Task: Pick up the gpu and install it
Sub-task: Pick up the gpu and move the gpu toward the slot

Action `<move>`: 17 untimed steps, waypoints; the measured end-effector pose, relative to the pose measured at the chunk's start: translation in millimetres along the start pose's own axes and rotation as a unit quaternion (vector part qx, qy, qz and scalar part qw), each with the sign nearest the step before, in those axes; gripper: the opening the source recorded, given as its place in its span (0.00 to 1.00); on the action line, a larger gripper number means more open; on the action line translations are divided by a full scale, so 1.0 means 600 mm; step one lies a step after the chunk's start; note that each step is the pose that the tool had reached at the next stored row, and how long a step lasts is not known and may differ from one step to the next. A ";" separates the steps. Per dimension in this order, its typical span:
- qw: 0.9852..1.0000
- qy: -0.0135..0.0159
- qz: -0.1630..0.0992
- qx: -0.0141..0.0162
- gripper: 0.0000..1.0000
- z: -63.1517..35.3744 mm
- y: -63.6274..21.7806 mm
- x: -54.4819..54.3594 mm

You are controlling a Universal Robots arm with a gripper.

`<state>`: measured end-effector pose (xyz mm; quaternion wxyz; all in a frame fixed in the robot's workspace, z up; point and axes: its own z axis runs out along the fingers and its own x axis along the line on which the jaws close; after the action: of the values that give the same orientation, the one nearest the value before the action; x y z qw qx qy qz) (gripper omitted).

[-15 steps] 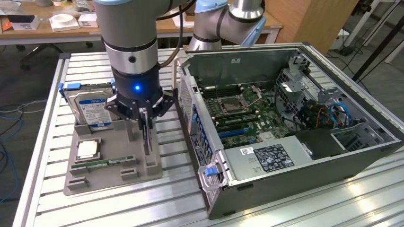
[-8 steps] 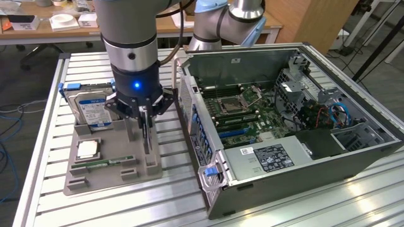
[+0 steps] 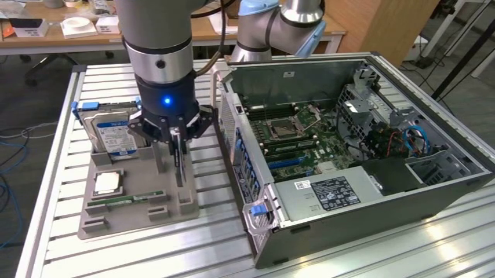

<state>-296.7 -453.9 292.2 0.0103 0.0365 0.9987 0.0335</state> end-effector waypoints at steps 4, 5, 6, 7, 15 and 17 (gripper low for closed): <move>1.000 0.000 0.000 0.000 0.26 -0.005 0.000 0.000; 1.000 0.000 0.000 0.000 0.26 -0.006 0.000 0.000; 1.000 0.000 0.000 0.000 0.26 -0.007 0.001 0.000; 1.000 0.000 0.000 0.000 0.26 -0.008 0.001 0.000; 1.000 0.000 0.000 0.000 0.26 -0.019 0.001 0.000; 1.000 0.000 0.000 0.000 0.26 -0.022 0.002 0.000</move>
<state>-296.7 -453.9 305.3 0.0103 0.0364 0.9987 0.0336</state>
